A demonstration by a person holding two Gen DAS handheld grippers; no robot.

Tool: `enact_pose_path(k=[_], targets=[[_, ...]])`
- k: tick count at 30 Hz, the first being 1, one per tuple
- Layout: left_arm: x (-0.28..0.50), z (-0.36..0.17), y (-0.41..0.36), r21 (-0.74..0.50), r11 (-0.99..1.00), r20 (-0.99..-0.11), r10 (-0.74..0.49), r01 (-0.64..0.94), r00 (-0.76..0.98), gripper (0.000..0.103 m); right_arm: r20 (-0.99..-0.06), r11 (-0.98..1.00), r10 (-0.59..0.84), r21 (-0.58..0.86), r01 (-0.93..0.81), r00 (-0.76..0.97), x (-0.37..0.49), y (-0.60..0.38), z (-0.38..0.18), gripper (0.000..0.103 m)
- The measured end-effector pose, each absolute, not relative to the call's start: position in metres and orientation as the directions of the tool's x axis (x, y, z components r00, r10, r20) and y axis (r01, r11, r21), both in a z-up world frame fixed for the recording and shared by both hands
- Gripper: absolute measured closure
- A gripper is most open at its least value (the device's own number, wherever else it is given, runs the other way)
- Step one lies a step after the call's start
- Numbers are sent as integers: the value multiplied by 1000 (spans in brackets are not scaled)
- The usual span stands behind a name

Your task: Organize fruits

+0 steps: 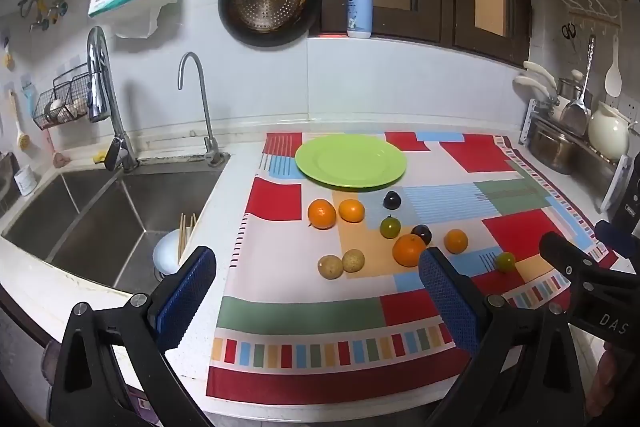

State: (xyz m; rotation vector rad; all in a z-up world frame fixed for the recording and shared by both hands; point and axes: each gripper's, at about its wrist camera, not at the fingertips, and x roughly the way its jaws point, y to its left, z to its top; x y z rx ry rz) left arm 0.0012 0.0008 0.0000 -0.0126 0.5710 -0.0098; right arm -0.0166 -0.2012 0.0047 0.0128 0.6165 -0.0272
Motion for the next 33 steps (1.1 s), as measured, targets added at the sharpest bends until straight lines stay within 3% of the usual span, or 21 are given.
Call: enact_pose_path(k=[33], targets=[[-16, 6, -4, 1, 1000, -514, 3, -3, 858, 0, -557, 1000, -5, 15, 16, 831, -29, -205, 12, 1]])
